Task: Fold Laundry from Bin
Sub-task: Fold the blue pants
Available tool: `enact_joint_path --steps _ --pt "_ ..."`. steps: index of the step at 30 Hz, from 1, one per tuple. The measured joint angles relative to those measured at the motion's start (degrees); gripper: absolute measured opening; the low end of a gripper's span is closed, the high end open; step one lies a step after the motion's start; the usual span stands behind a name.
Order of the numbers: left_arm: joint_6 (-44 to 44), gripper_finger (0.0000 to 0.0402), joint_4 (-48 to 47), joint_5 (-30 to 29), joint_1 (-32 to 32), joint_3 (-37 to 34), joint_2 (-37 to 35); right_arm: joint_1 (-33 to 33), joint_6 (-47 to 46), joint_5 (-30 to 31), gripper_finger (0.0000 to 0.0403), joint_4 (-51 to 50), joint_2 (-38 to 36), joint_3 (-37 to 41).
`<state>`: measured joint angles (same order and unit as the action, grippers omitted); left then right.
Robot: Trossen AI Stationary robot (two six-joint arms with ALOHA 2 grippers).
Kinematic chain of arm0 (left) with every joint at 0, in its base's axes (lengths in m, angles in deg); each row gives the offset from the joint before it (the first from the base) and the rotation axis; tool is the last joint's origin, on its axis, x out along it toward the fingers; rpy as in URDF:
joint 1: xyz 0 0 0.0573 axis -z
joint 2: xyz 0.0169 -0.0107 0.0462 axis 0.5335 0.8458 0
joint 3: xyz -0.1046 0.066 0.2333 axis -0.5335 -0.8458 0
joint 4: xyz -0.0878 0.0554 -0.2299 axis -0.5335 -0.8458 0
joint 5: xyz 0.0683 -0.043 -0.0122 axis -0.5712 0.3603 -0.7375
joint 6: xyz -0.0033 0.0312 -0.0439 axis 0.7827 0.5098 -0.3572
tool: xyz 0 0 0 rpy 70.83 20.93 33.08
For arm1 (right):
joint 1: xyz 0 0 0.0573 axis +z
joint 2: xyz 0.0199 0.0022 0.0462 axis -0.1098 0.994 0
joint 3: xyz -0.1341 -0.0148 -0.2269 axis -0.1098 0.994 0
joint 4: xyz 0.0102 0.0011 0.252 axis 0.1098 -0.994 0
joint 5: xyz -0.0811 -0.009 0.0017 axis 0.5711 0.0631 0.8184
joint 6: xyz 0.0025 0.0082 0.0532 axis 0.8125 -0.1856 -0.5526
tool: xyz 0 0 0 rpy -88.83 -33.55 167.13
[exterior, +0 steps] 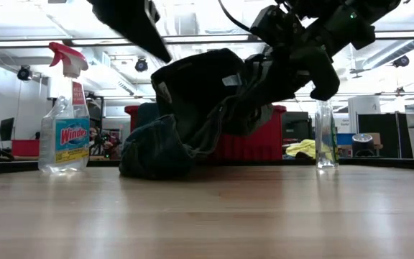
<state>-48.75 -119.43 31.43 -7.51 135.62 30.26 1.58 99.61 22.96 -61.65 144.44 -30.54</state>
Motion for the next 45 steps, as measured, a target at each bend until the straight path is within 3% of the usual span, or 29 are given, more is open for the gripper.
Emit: enact_joint_path --steps 6,14,18,21,25,30,37,41,45 --pt "-6.1 0.0065 -1.1 0.0 1.2 0.0 3.0 0.0 -0.1 0.2 0.0013 -0.1 0.1 0.0" --pt "-19.3 0.0207 -5.5 -6.9 2.1 0.0 9.1 0.0 -0.8 0.4 0.0013 -0.9 0.2 0.5" --pt "-17.2 0.0265 -5.5 -9.2 2.6 0.0 10.9 0.0 -1.5 0.4 0.0013 -1.4 0.2 0.5" --pt "-16.5 0.0293 -5.2 -14.0 3.0 0.0 10.8 0.0 -1.8 0.4 0.0013 -1.4 0.2 0.5" --pt "-16.7 0.0311 -5.0 -19.0 3.0 -0.8 10.7 0.0 -1.8 0.4 0.0013 -1.4 0.2 0.5" --pt "-17.5 0.0313 0.1 -21.3 3.0 -6.1 10.7 0.0 -1.8 0.4 0.0013 -1.4 0.2 0.5" --pt "-22.6 0.0314 3.4 -30.1 2.5 -12.0 10.7 0.0 -1.8 0.4 0.0013 -1.4 0.2 0.5" --pt "-25.8 0.0313 4.5 -30.3 0.7 -16.0 10.7 0.0 -1.8 0.4 0.0013 -1.4 0.2 0.5" --pt "-24.6 0.0311 12.8 -29.5 -1.0 -20.7 10.7 0.0 -1.8 0.4 0.0013 -1.4 0.2 0.5"
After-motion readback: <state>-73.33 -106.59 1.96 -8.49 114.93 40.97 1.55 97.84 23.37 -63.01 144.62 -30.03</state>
